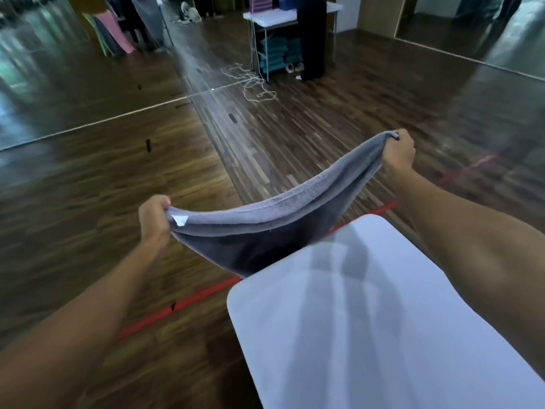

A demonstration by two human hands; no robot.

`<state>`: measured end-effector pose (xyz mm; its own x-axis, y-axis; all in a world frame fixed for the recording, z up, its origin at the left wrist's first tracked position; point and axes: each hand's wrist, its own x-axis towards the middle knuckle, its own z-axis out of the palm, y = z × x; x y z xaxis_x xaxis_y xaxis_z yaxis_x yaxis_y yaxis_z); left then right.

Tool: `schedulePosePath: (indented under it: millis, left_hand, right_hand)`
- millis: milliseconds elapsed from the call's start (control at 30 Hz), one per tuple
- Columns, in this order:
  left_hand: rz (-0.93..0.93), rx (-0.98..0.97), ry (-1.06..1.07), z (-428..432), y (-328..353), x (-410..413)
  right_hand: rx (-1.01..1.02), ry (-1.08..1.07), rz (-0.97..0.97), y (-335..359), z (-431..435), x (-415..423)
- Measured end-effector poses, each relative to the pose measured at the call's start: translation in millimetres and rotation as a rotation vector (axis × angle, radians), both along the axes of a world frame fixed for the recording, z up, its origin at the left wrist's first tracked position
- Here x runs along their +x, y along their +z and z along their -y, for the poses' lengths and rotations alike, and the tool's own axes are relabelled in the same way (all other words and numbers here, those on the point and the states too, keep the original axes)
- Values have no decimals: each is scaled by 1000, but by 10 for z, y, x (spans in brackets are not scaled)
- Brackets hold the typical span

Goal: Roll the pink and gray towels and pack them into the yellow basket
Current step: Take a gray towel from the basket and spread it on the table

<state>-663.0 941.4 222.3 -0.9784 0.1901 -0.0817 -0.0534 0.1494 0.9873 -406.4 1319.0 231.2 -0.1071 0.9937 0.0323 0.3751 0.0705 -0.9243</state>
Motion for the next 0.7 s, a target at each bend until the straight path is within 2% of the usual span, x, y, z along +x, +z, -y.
schedulePosePath:
  millis: [100, 233, 467, 600, 700]
  left_hand:
    - [162, 30, -10, 122, -394, 567]
    - [374, 11, -58, 568, -943, 1072]
    - [530, -24, -393, 1010, -1444, 2037]
    - [740, -25, -545, 1103, -1607, 2504]
    - [820, -85, -555, 1137, -1722, 2821]
  right_hand:
    - [-99, -123, 13, -279, 60, 500]
    - [-165, -241, 148, -662, 356, 1310]
    - [-238, -289, 361, -1489, 1174, 2412]
    - [-282, -302, 442, -1781, 1472, 2953]
    - [-269, -288, 525, -1916, 1512, 3346]
